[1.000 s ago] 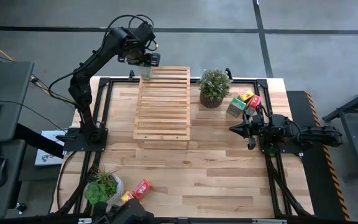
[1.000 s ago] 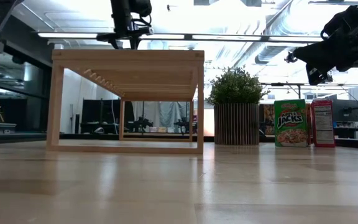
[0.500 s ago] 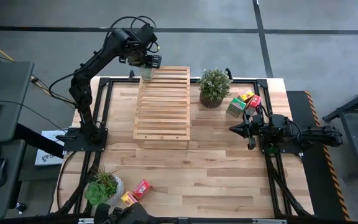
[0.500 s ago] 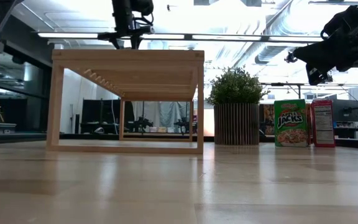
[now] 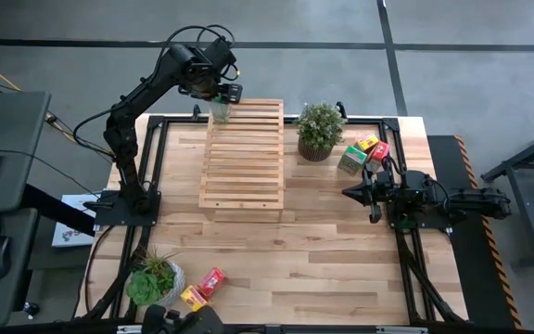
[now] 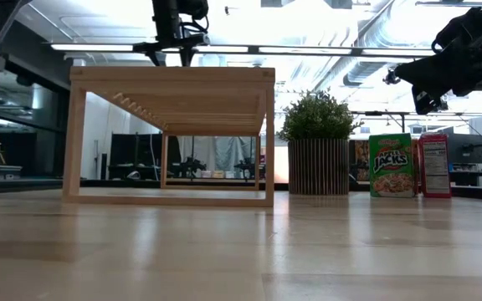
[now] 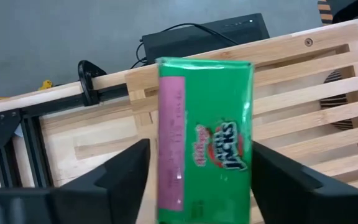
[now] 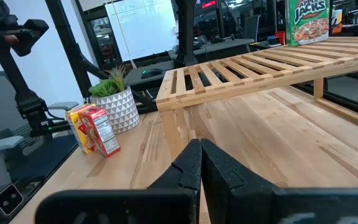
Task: Stack cereal on shelf
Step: Put the bottom green cereal box on the shelf
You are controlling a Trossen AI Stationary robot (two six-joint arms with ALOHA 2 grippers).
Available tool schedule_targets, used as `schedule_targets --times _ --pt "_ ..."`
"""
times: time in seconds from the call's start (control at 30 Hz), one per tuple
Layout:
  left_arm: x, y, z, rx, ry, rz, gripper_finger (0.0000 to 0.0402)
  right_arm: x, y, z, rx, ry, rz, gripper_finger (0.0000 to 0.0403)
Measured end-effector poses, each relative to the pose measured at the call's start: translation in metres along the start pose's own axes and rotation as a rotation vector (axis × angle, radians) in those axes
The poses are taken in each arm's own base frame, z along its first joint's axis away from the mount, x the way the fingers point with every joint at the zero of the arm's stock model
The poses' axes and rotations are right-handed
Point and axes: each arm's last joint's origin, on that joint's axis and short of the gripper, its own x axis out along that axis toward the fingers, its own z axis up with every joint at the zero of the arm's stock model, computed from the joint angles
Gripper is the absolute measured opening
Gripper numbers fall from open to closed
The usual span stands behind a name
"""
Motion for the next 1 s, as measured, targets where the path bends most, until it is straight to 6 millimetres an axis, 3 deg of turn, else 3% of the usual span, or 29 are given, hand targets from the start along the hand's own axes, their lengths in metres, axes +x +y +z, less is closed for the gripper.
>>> schedule_targets --times 0.27,0.6,0.73,0.87,1.0 --pt "-0.007 0.001 0.003 0.004 -0.026 -0.018 0.0279 0.0 0.0 0.0 0.0 0.0 0.0 0.0" --pt "-0.052 0.01 0.022 0.025 -0.245 -0.123 0.028 0.0 0.0 0.0 0.0 0.0 0.0 0.0" --pt "-0.054 0.009 0.031 0.083 -0.31 -0.193 0.0275 0.0 0.0 0.0 0.0 0.0 0.0 0.0" --pt "-0.045 -0.002 0.034 0.237 -0.284 -0.34 0.023 0.0 0.0 0.0 0.0 0.0 0.0 0.0" --pt "-0.042 -0.02 0.032 0.301 -0.327 -0.426 0.013 0.0 0.0 0.0 0.0 0.0 0.0 0.0"
